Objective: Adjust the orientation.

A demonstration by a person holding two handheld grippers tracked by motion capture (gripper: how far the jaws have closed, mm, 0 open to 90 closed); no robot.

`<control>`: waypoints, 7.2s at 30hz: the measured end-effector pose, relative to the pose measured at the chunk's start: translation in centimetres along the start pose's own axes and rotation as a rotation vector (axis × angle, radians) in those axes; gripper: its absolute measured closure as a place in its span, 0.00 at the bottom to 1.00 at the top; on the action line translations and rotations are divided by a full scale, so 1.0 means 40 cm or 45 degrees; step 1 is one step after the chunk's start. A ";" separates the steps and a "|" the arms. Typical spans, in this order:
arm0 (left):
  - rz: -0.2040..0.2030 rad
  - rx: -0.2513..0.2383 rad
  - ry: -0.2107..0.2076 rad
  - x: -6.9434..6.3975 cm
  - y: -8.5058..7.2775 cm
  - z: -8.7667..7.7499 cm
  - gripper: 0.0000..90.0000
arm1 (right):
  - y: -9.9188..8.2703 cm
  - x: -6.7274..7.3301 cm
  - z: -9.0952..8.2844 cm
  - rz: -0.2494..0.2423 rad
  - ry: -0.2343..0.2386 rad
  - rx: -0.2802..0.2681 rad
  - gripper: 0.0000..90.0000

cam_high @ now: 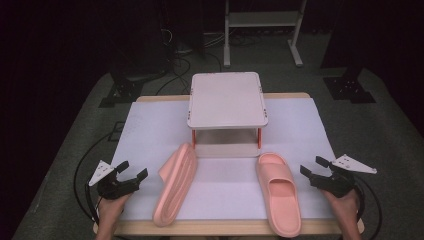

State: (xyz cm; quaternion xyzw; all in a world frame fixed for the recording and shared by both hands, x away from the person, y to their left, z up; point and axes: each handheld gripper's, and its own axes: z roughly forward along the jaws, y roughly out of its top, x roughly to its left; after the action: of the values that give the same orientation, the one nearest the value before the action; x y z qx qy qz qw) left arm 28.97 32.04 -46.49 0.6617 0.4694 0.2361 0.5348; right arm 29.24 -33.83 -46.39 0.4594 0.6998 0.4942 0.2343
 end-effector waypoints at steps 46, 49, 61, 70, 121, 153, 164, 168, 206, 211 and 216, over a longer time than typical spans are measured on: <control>0.141 0.195 -0.187 -0.081 -0.017 0.054 0.27 | 0.009 0.022 0.001 -0.026 0.019 -0.022 0.26; 0.133 0.202 -0.205 -0.085 -0.015 0.063 0.33 | 0.009 0.024 0.003 -0.029 0.020 -0.015 0.26; 0.127 0.254 -0.230 -0.111 -0.008 0.103 0.50 | 0.010 0.028 0.006 -0.044 0.031 -0.012 0.25; 0.087 0.221 -0.255 -0.112 -0.006 0.101 0.60 | 0.010 0.032 0.011 -0.049 0.037 -0.003 0.26; 0.180 0.109 -0.299 -0.175 0.021 0.092 0.67 | 0.005 0.035 0.011 -0.061 0.040 0.018 0.26; 0.177 0.112 -0.296 -0.208 0.016 0.120 0.52 | 0.003 0.035 0.006 -0.045 0.055 0.003 0.26; 0.175 0.131 -0.342 -0.230 0.011 0.135 0.48 | -0.002 0.038 -0.018 -0.034 0.129 -0.032 0.26; 0.181 0.143 -0.372 -0.244 0.011 0.144 0.47 | -0.003 0.040 -0.025 -0.027 0.159 -0.052 0.26; 0.334 0.257 -0.466 -0.322 -0.021 0.173 0.47 | -0.036 0.127 -0.007 -0.139 0.329 0.065 0.27; 0.353 0.282 -0.466 -0.324 -0.024 0.175 0.50 | -0.039 0.136 0.005 -0.161 0.317 0.107 0.32; 0.355 0.287 -0.460 -0.322 -0.025 0.174 0.54 | -0.041 0.135 0.011 -0.162 0.288 0.118 0.38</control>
State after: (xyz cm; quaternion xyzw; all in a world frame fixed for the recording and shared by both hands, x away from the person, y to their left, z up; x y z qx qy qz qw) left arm 28.52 17.39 -47.17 0.8070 0.2938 0.1318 0.4951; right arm 26.38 -29.04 -47.35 0.3657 0.7716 0.4941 0.1635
